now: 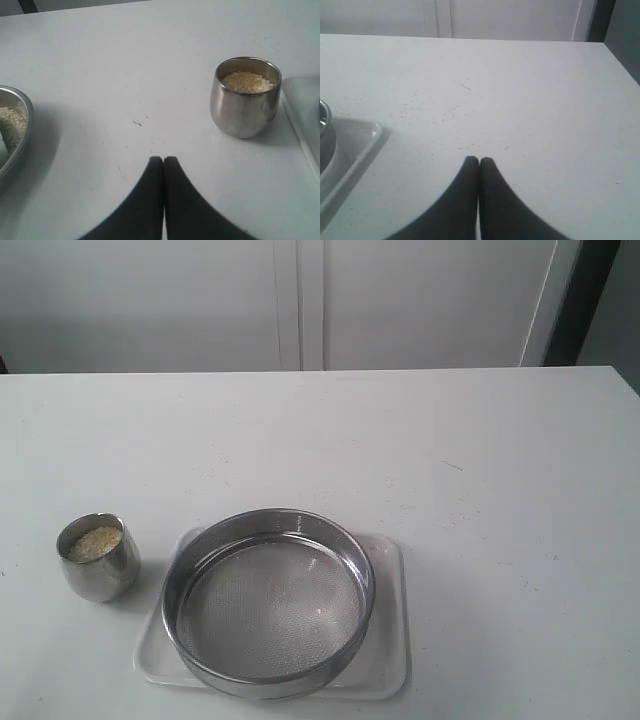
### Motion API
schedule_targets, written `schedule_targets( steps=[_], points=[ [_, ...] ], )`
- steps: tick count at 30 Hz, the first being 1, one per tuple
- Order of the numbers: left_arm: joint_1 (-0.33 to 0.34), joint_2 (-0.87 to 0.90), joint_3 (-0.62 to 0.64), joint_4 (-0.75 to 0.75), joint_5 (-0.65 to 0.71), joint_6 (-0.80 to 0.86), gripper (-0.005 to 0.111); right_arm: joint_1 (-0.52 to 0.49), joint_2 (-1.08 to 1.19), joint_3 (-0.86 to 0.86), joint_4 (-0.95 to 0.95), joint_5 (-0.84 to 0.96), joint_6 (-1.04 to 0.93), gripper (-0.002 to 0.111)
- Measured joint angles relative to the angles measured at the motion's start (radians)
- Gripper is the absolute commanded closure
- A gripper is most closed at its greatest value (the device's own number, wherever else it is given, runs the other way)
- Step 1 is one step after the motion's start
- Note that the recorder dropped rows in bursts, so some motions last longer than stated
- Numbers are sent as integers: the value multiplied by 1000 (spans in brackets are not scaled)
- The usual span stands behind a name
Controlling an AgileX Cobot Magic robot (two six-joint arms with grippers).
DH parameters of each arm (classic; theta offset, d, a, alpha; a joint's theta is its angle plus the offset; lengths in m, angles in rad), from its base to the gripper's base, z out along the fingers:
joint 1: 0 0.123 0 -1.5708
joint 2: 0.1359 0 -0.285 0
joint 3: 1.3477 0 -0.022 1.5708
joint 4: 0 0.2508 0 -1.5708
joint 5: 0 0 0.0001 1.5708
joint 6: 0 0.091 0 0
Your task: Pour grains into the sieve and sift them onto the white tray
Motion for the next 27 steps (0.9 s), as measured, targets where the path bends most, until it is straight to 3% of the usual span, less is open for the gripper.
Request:
schedule_targets(
  steps=[17, 27],
  points=[
    [0, 0, 0, -1, -28, -25, 107, 0, 0, 0, -4, -59, -4, 108],
    [0, 0, 0, -28, -193, -149, 107, 0, 0, 0, -4, -92, -40, 108]
  ],
)
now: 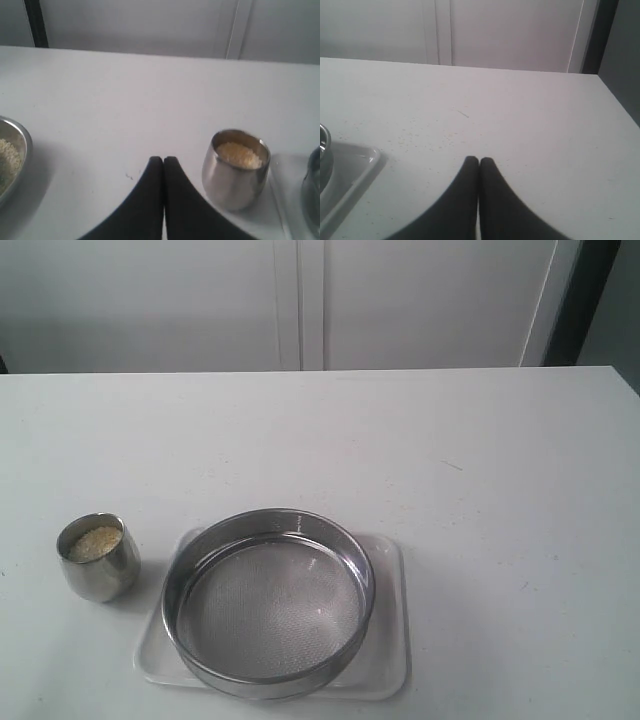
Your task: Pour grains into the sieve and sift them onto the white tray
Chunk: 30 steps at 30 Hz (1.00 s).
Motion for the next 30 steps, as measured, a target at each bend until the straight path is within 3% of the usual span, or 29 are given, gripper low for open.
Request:
schedule_targets(
  steps=[8, 12, 15, 18, 20, 24, 30],
  points=[
    [0, 0, 1, -4, -396, -267, 107, 0, 0, 0, -2, -3, -61, 108],
    [0, 0, -57, 0, -311, -289, 107, 0, 0, 0, -2, -3, -64, 108],
    [0, 48, -127, 0, -204, -213, 107, 0, 0, 0, -3, -3, -64, 108],
    [0, 113, -179, 0, -191, -160, 107, 0, 0, 0, -3, -3, -64, 108],
    [0, 166, -207, 0, -216, -130, 107, 0, 0, 0, -3, -3, -64, 108],
    [0, 312, -240, 4, -398, -101, 107, 0, 0, 0, -3, -3, -64, 108],
    [0, 483, -257, 248, -499, -214, 107, 0, 0, 0, -3, -5, -64, 108]
  ],
)
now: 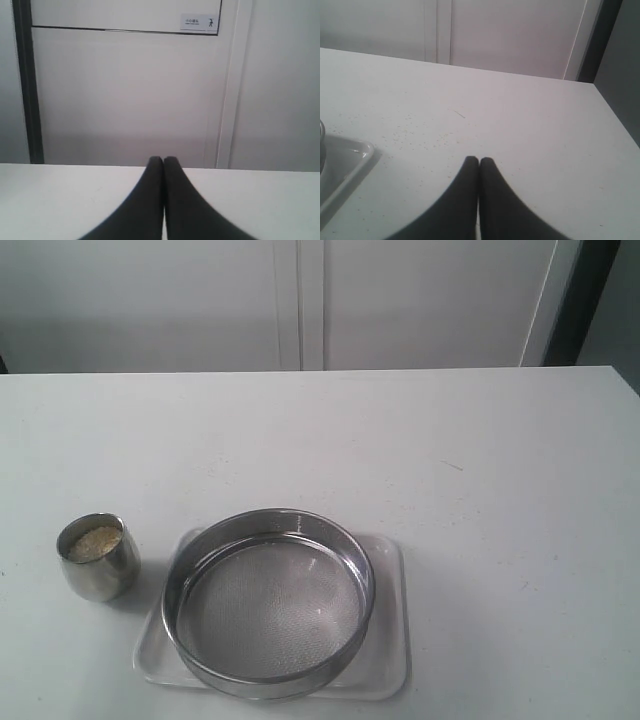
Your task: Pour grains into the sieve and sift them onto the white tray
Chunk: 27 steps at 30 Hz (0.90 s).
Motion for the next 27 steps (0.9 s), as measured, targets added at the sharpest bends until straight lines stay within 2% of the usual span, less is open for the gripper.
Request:
schedule_targets(
  steps=[4, 15, 20, 24, 27],
  points=[
    [0, 97, 0, 103, -87, -70, 107, 0, 0, 0, 0, 0, 0, 108],
    [0, 347, 1, 184, -256, -116, 107, 0, 0, 0, 0, 0, -2, 108],
    [0, 410, 61, 201, -386, -132, 107, 0, 0, 0, 0, 0, -2, 108],
    [0, 463, 99, 215, -415, -134, 107, 0, 0, 0, 0, 0, -2, 108],
    [0, 509, 104, 253, -431, -137, 100, 0, 0, 0, 0, 0, -2, 108]
  ],
)
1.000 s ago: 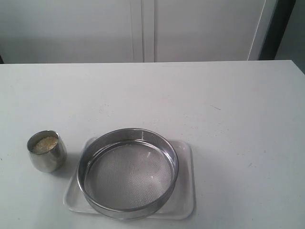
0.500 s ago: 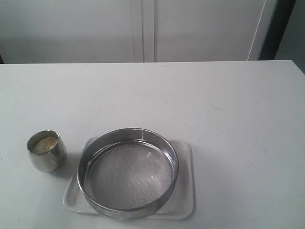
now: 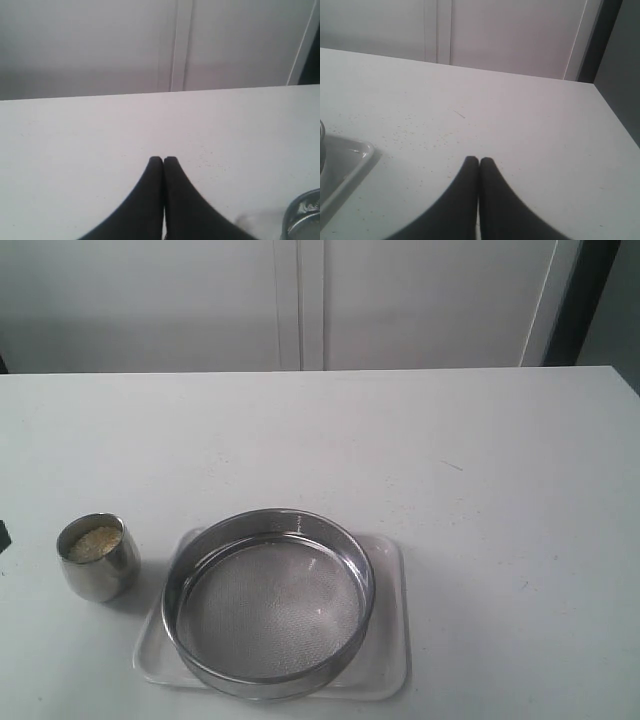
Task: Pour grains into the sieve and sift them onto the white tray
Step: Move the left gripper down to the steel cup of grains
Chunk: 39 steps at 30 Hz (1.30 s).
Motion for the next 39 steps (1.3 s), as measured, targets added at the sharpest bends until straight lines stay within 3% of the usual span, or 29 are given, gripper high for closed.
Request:
schedule_targets(
  steps=[3, 9, 15, 39],
  points=[
    [0, 56, 0, 45, -52, 0, 76, 0, 0, 0, 0, 0, 0, 108],
    [0, 166, 0, 97, -179, -3, 3, 0, 0, 0, 0, 0, 0, 108],
    [0, 261, -13, 77, -197, -76, 1, 0, 0, 0, 0, 0, 0, 108],
    [0, 507, -109, 151, -263, -27, 2, 0, 0, 0, -2, -2, -2, 108]
  ],
)
